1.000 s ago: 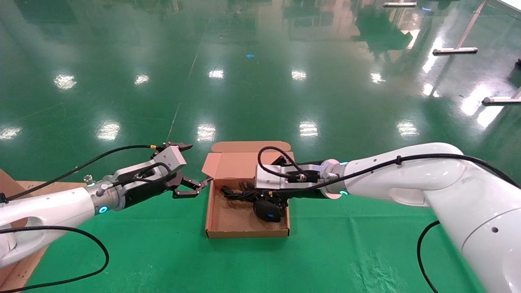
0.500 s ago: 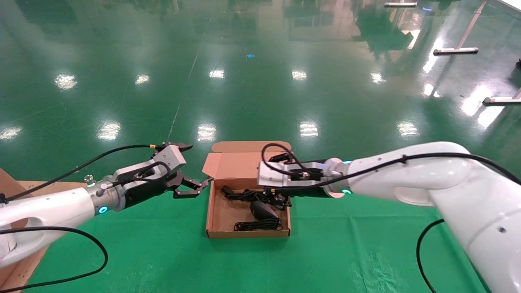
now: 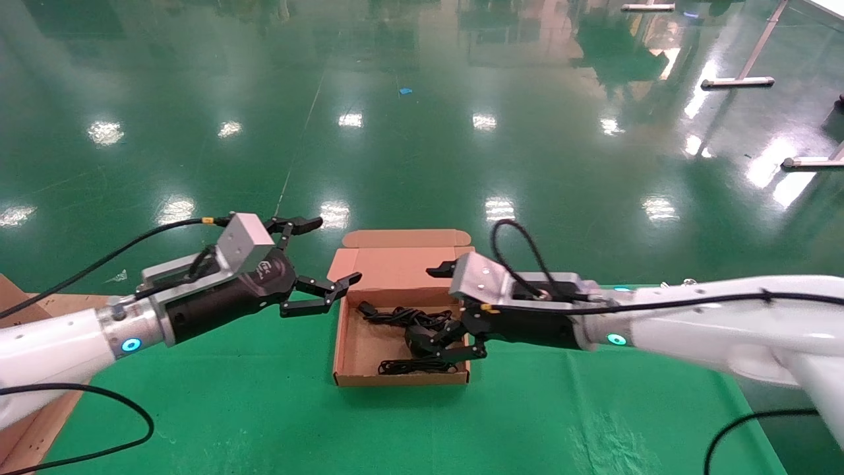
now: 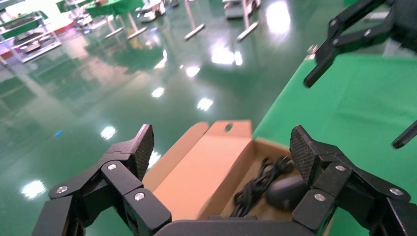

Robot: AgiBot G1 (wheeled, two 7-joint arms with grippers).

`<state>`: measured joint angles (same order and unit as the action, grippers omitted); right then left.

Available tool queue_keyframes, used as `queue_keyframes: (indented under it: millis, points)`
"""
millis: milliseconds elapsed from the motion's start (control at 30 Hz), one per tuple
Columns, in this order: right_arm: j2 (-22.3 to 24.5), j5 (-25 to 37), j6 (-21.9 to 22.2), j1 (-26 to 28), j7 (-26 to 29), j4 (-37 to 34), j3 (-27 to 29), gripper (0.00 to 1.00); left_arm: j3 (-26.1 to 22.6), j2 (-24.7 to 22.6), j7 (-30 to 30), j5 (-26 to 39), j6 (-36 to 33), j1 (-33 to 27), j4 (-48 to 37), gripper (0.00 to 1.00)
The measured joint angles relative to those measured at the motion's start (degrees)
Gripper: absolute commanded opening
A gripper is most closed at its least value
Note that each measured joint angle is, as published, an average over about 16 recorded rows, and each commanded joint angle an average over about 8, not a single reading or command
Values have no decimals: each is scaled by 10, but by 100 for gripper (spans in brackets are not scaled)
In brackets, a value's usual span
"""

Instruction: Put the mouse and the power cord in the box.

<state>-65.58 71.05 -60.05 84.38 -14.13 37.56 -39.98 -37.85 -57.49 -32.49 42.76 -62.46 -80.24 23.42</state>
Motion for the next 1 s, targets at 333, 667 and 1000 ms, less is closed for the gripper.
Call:
queue_keyframes:
  millis: [333, 667, 1000]
  points:
    - [72, -69, -61, -54, 59, 85, 57, 100, 51, 53, 101, -2, -54, 44, 117, 100]
    - [145, -138, -121, -108, 118, 170, 113, 100, 102, 105, 202, -4, -109, 87, 235, 100]
    - [217, -207, -182, -162, 177, 256, 170, 100, 153, 158, 304, -6, -163, 131, 353, 100]
